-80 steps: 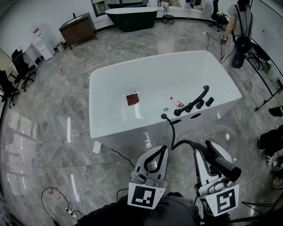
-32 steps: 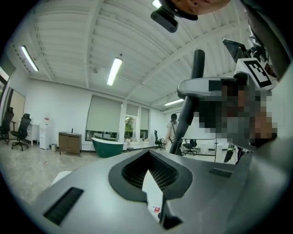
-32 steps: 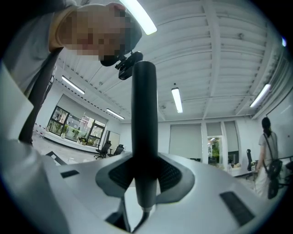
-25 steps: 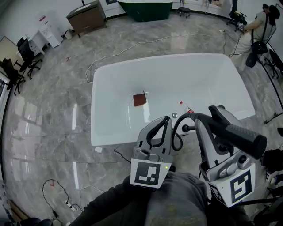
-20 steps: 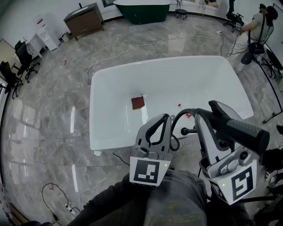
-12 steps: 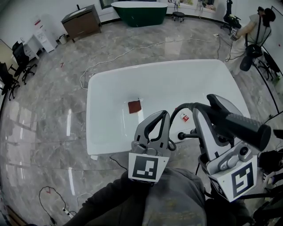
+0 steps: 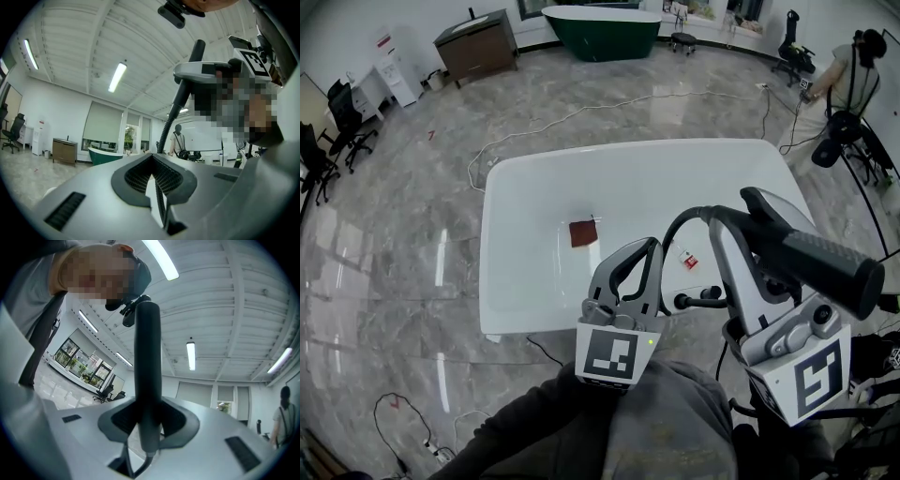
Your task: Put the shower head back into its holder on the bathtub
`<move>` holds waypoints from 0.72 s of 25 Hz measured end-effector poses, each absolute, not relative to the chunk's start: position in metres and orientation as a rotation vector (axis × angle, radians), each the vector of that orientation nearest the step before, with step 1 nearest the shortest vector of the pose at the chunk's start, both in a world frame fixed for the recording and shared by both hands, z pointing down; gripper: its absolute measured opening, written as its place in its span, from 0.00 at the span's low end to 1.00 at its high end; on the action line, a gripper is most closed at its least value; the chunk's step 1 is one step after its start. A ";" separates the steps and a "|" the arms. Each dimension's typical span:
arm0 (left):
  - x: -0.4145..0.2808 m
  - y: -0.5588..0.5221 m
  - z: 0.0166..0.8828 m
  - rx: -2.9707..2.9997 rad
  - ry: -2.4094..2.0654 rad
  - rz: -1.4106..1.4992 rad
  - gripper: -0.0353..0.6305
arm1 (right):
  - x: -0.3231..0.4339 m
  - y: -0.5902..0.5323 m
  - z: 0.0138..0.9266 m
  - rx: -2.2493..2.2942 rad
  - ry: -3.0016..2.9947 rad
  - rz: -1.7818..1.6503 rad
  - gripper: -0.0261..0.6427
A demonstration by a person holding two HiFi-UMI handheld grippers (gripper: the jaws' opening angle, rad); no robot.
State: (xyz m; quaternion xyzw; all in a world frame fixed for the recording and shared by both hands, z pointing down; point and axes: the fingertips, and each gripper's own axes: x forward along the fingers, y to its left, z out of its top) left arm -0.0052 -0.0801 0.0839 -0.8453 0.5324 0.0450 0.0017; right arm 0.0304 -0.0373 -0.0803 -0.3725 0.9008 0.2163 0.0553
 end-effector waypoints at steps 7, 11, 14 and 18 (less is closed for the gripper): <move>-0.017 -0.093 0.091 -2.668 1.700 0.133 0.06 | 0.019 -0.062 -0.094 -1.120 2.723 0.688 0.23; -0.023 -0.101 0.091 -2.677 1.719 0.141 0.06 | 0.016 -0.073 -0.105 -1.121 2.717 0.703 0.23; -0.027 -0.103 0.096 -2.685 1.723 0.140 0.06 | 0.013 -0.078 -0.101 -1.132 2.723 0.698 0.23; -0.029 -0.105 0.099 -2.704 1.713 0.129 0.06 | 0.011 -0.081 -0.077 -1.165 2.770 0.608 0.23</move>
